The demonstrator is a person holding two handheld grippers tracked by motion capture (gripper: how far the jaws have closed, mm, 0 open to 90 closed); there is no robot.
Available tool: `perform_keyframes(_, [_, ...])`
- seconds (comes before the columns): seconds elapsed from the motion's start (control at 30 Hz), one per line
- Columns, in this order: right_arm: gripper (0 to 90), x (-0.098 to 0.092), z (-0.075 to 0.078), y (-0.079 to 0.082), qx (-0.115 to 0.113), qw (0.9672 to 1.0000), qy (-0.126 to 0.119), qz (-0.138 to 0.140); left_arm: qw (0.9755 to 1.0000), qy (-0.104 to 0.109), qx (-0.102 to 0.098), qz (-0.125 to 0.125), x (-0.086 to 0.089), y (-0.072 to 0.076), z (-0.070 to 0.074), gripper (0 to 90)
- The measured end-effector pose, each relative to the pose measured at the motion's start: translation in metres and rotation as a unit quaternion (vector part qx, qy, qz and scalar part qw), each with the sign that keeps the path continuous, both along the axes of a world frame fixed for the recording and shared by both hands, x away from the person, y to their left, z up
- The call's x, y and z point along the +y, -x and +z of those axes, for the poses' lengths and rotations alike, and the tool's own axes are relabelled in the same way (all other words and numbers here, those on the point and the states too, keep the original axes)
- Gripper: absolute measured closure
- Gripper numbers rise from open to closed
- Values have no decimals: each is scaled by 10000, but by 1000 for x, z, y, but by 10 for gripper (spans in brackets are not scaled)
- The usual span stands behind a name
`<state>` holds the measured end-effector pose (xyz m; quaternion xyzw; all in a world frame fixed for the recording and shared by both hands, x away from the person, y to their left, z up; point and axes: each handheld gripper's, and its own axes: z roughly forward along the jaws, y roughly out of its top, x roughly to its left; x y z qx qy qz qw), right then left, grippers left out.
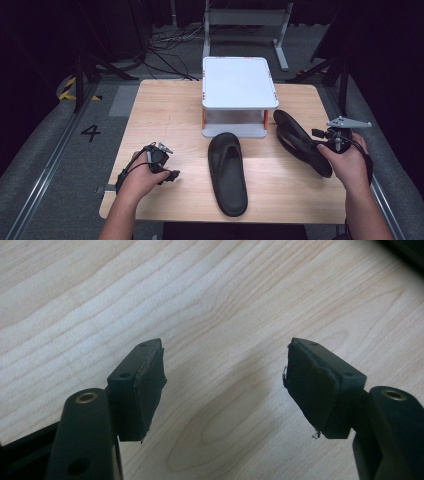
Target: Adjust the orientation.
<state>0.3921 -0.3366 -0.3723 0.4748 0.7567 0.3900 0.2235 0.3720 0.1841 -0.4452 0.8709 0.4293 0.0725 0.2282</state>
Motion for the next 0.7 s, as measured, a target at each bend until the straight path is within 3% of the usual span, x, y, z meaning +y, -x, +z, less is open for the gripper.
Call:
perform_keyframes(0.33, [468, -2, -24, -28, 186, 9995, 176, -173, 9999, -43, 74, 106, 5, 6, -4, 329])
perform_keyframes(0.4, [505, -3, -27, -30, 260, 9994, 59, -226, 9999, -41, 100, 113, 6, 7, -4, 329])
perform_keyframes(0.5, [608, -3, -28, -31, 346, 9992, -29, -183, 9999, -60, 95, 85, 5, 7, -5, 328])
perform_keyframes(0.7, [627, -1, -23, -25, 417, 9989, 103, -202, 9999, -32, 81, 78, 3, 6, -4, 328])
